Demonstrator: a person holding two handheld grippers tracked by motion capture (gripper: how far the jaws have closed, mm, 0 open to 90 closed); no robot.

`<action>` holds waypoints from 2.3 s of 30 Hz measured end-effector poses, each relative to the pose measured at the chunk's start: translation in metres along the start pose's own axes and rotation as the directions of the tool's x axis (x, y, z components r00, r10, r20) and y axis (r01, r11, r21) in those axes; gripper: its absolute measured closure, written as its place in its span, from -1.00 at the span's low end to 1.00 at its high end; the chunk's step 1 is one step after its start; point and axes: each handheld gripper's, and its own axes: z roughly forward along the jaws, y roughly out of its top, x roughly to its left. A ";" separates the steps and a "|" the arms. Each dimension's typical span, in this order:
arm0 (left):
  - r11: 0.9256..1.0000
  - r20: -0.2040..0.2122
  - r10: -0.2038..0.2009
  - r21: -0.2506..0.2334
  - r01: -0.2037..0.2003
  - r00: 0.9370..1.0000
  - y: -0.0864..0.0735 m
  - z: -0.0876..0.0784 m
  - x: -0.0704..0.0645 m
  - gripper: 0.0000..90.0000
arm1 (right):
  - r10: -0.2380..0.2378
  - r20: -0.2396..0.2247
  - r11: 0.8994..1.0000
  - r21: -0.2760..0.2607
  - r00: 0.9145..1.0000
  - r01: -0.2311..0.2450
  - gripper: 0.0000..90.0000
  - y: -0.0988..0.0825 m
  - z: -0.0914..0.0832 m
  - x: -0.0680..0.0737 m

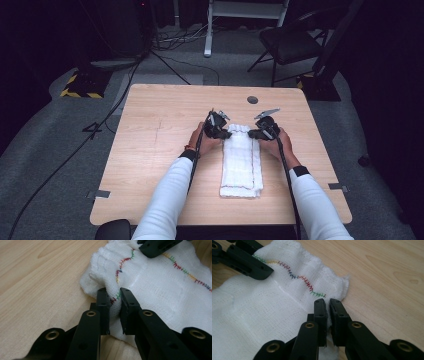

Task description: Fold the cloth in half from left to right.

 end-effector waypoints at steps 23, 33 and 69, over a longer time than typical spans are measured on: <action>1.000 -0.130 0.013 -0.022 -0.016 0.991 0.012 -0.018 0.015 0.76 | -0.050 0.114 0.987 -0.148 0.992 0.067 0.93 0.030 -0.012 0.012; 0.996 -0.168 0.085 0.001 -0.086 0.982 0.021 -0.023 0.009 0.87 | -0.041 0.099 0.987 -0.149 0.994 0.056 0.93 0.029 -0.014 0.010; 0.999 -0.134 0.037 -0.023 -0.040 0.990 0.003 -0.007 0.014 0.86 | -0.026 -0.027 0.999 -0.038 0.999 0.025 0.92 0.015 0.016 0.005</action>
